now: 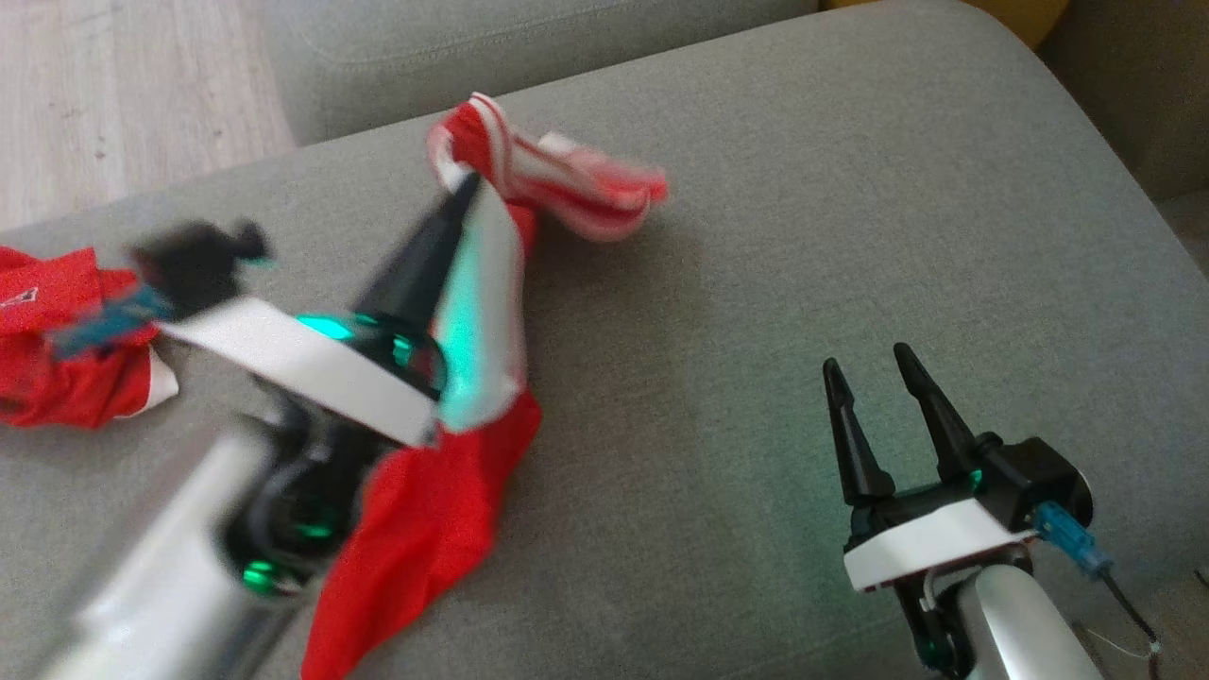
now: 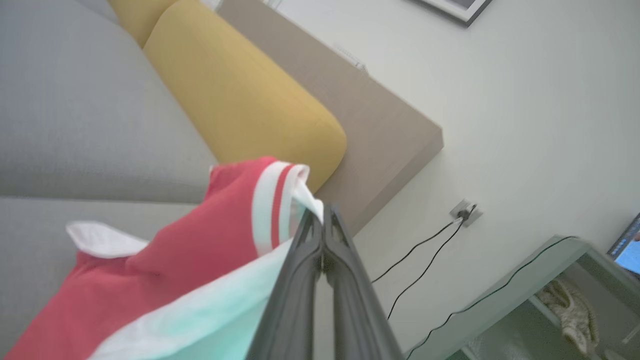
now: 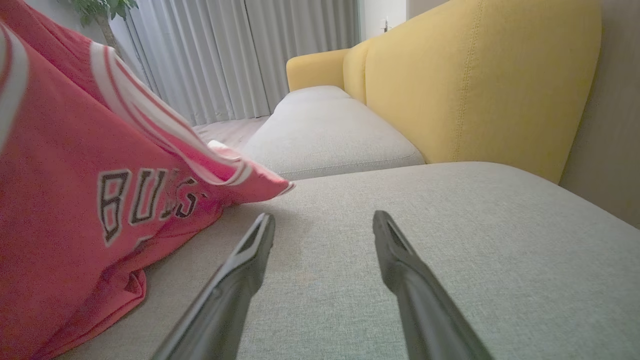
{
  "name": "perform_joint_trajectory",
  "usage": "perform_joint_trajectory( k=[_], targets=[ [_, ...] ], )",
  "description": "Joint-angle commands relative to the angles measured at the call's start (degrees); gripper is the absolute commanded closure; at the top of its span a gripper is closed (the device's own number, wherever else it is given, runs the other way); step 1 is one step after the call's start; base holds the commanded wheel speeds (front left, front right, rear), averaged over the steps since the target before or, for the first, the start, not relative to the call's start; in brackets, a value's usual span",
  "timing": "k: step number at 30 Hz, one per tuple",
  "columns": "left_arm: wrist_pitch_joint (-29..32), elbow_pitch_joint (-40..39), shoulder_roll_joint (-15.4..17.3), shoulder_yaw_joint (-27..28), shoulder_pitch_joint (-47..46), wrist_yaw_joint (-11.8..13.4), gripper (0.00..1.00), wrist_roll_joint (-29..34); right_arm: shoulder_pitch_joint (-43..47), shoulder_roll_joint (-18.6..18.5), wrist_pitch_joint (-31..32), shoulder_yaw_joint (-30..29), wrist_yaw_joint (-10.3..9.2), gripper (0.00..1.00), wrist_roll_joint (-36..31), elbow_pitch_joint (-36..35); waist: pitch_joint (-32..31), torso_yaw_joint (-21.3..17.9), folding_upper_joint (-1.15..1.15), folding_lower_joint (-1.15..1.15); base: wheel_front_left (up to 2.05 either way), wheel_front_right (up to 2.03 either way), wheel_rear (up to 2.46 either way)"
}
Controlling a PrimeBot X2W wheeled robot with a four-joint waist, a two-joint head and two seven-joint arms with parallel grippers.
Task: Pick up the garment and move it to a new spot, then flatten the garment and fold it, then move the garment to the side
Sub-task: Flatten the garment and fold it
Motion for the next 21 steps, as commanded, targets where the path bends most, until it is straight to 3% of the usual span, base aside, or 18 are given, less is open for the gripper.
perform_joint_trajectory(
  k=[1,5,9,16,21],
  targets=[
    [1.31,-4.94,2.98,4.26,-2.54,0.97,1.00,-1.71,-0.19,-0.17,-0.37,1.35,-0.04,0.00,0.40,-1.52,-0.53,0.11,0.00,0.00,0.00,0.00,0.00],
    [5.77,-12.43,8.38,9.29,-3.25,4.53,1.00,-6.48,-0.09,-0.17,-0.37,1.66,-0.04,0.00,1.20,-1.47,-1.20,-0.03,0.00,0.00,0.00,0.00,0.00],
    [9.01,-14.33,11.28,12.11,-4.97,6.89,1.00,-9.35,-0.17,-0.17,-0.37,2.16,-0.04,0.00,1.79,-1.33,-1.44,-0.46,0.00,0.00,0.00,0.00,0.00],
    [13.84,-13.87,12.52,12.60,-9.95,8.44,1.00,-11.62,-0.66,-0.17,-0.37,2.33,-0.04,0.00,2.61,-1.32,-1.32,-1.98,0.00,0.00,0.00,0.00,0.00],
    [15.71,-12.20,10.96,12.06,-13.94,9.28,1.00,-12.59,-0.76,-0.17,-0.37,2.00,-0.04,0.00,2.80,-1.43,-0.75,-2.74,0.00,0.00,0.00,0.00,0.00]
  ],
)
